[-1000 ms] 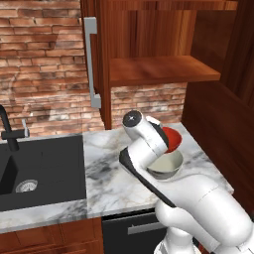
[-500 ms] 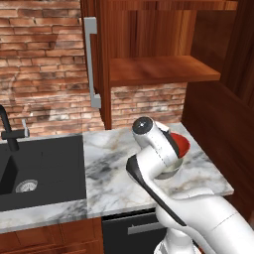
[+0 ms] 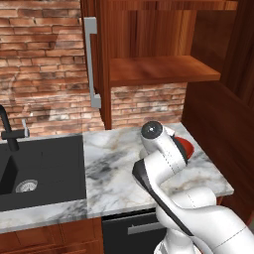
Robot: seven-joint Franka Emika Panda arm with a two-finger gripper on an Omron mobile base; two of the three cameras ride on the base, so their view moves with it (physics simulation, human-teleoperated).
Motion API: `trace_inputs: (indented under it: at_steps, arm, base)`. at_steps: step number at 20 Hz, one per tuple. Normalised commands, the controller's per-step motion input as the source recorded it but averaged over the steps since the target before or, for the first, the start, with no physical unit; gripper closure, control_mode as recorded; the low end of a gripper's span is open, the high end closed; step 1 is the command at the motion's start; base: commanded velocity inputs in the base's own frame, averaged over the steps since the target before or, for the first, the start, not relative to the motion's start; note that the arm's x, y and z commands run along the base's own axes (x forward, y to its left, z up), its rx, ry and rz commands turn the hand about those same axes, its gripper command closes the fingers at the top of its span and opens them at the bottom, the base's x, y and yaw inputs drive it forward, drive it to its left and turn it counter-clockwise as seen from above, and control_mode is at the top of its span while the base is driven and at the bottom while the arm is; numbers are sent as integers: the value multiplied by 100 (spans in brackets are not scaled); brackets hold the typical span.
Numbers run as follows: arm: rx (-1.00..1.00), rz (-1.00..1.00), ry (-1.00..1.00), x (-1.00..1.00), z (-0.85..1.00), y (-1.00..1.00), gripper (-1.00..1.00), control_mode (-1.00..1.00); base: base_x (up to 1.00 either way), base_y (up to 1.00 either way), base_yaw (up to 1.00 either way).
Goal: Pick up the bowls on the counter and stack them on top of one another in the open cabinet. Place the smaller bowl on top of the larger bowl.
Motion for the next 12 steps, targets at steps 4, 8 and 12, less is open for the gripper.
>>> trace_inputs:
  at_steps: [4, 8, 12]
  arm:
    - [1, 6, 1, 0, 0, 0, 100, -100]
    - [3, 6, 0, 0, 0, 0, 100, -100]
    - [3, 4, 0, 0, -1, 0, 100, -100]
  base:
    - [0, 0, 0]
    - [0, 0, 0]
    - [0, 0, 0]
